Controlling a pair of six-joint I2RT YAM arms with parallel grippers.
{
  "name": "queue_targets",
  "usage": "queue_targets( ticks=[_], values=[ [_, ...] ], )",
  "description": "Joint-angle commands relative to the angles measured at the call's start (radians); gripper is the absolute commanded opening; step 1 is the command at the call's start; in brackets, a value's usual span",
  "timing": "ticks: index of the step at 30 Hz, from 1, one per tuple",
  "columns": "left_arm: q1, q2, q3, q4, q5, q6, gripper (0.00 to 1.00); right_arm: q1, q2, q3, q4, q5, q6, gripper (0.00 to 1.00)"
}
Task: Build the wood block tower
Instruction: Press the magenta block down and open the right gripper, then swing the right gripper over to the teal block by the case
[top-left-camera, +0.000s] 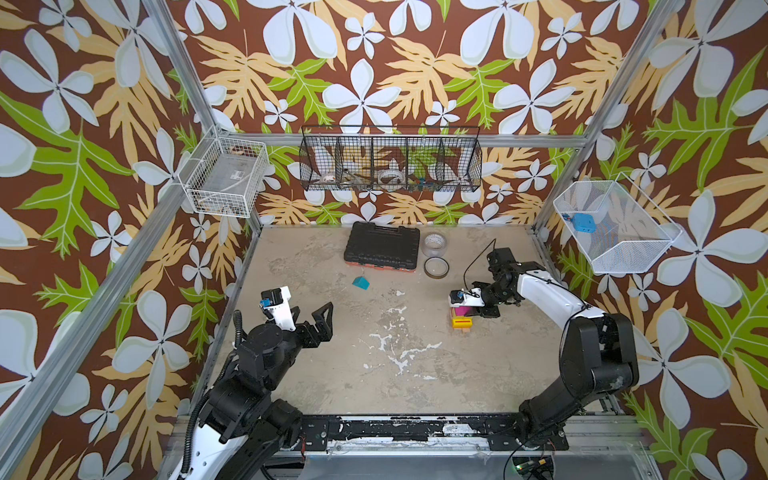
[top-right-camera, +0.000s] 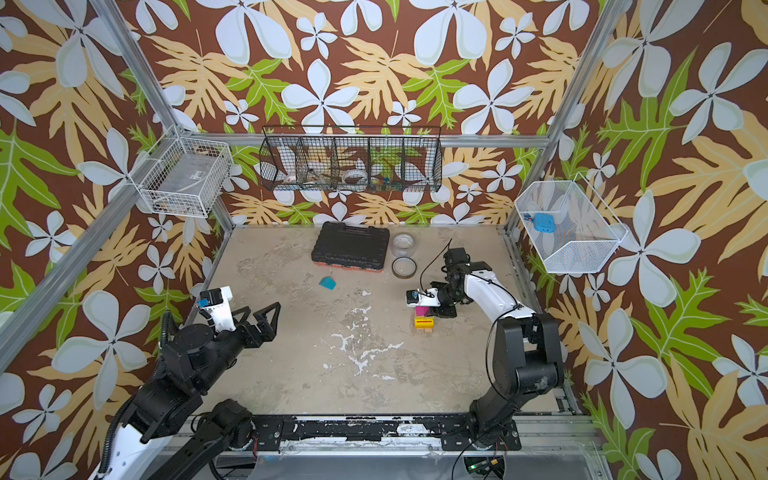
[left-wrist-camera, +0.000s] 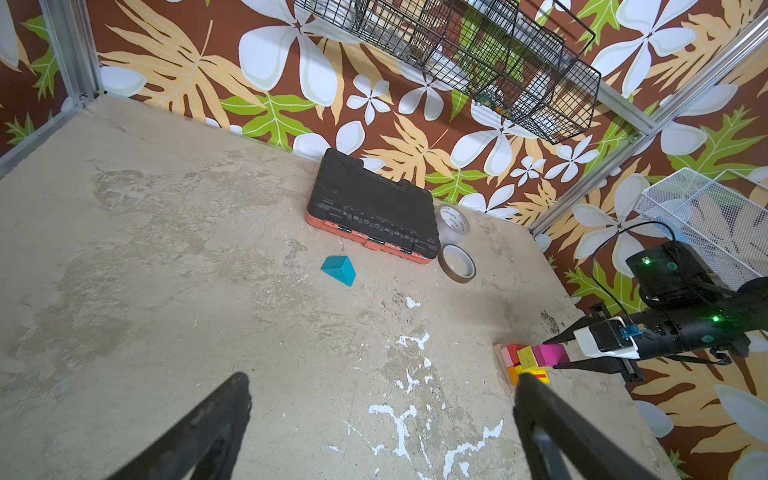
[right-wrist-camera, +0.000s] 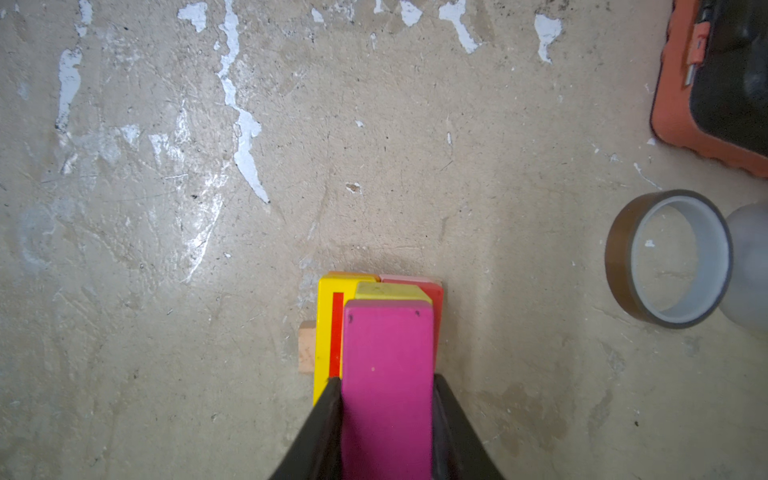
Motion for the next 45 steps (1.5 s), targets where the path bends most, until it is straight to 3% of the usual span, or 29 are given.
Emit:
queue_targets(
  ticks=[1,29,35,40,45],
  values=[
    [0.000,-0.003,-0.002,0.014,-0.007,0.006,1.00,-0.001,-0.006,-0.003,-0.005,0.004,0.016,0.41],
    [-0.001,-0.013,-0.002,0.011,-0.014,0.001,1.00,-0.001,0.020,0.018,-0.010,-0.018,0.025,0.41],
    [-0.002,-0.014,-0.002,0.011,-0.015,0.001,1.00,0.000,0.009,0.018,-0.003,-0.027,0.033,0.47],
    [-0.001,-0.014,-0.002,0.011,-0.015,0.002,1.00,0.000,-0.026,0.016,0.004,-0.059,0.012,0.46],
    [-0.001,-0.016,-0.002,0.011,-0.015,0.002,1.00,0.001,-0.131,0.014,0.086,-0.204,0.012,0.45]
  ],
)
